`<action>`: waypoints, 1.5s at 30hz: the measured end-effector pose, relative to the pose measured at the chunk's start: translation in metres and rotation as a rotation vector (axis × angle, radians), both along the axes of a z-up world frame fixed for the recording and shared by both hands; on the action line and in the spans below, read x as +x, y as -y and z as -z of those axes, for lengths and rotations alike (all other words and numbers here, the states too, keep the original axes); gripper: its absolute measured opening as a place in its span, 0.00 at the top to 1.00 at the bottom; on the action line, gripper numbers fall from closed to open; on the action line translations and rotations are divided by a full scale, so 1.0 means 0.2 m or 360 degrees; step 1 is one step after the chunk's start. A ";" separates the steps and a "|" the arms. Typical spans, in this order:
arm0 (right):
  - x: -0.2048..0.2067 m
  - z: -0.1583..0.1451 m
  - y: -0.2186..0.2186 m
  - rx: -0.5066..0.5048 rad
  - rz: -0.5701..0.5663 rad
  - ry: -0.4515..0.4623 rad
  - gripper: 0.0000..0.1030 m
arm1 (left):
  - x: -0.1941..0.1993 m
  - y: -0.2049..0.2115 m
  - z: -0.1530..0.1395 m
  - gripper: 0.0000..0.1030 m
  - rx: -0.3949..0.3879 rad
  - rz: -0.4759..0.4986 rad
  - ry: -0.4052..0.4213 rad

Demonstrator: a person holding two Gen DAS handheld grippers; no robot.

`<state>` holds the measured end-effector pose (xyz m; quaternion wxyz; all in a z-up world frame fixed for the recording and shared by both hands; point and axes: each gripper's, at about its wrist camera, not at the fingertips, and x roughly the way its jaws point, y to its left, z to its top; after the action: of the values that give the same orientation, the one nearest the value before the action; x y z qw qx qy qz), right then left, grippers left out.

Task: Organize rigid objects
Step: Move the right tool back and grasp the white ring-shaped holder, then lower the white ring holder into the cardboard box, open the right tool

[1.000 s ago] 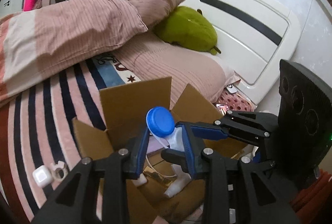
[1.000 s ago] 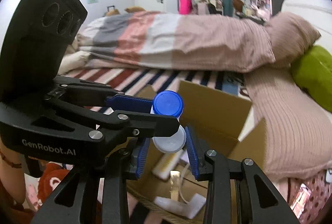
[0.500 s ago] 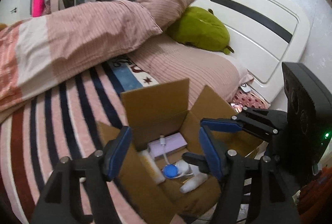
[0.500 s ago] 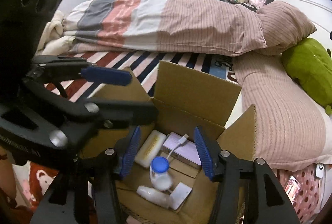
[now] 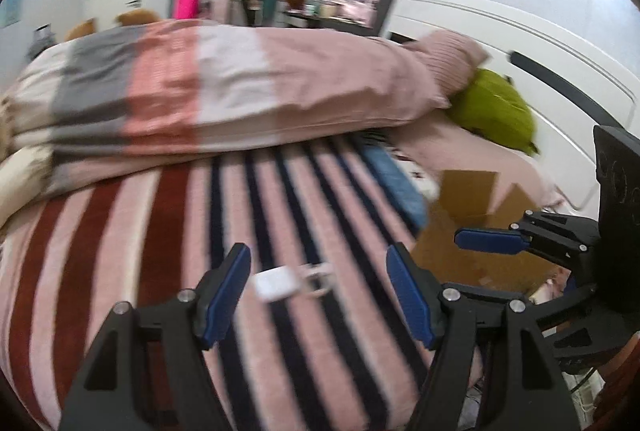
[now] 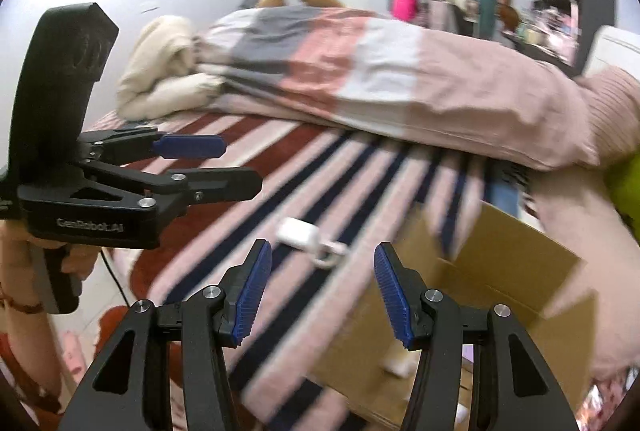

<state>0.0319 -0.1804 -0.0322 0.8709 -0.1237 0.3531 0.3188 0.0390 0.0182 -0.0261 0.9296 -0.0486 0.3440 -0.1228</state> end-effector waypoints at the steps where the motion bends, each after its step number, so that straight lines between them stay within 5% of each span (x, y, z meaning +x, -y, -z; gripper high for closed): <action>1: 0.00 0.02 -0.08 -0.0002 -0.0042 -0.0017 0.52 | -0.02 -0.04 0.01 0.30 0.0001 -0.0028 0.0002; 9: 0.07 0.30 -0.45 -0.0096 -0.0136 -0.0193 0.52 | -0.08 -0.37 0.25 0.29 -0.0045 -0.0190 -0.0091; 18: 0.37 0.80 -0.36 -0.0282 0.0337 -0.0244 0.52 | -0.06 -0.47 0.42 0.29 -0.0094 -0.0238 -0.0194; 24: 0.49 0.93 -0.34 -0.0261 0.0388 -0.0219 0.53 | -0.06 -0.47 0.43 0.29 -0.0093 -0.0247 -0.0204; 26: 0.50 0.93 -0.35 -0.0253 0.0350 -0.0202 0.64 | -0.06 -0.47 0.42 0.29 -0.0094 -0.0248 -0.0204; 33: 0.36 0.77 -0.37 -0.0186 0.0244 -0.0147 0.65 | -0.07 -0.35 0.34 0.29 -0.0177 -0.0127 -0.0166; 39: 0.11 0.43 -0.41 -0.0018 -0.0049 -0.0016 0.65 | -0.07 -0.15 0.20 0.30 -0.0337 0.0065 -0.0120; 45: -0.07 0.17 -0.36 0.0049 -0.0165 0.0164 0.65 | -0.05 0.08 0.07 0.63 -0.0334 0.0210 -0.0083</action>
<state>0.0187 -0.1093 -0.0670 0.8720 -0.1445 0.2961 0.3621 0.0285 0.0030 -0.0395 0.9000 -0.1262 0.3557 -0.2179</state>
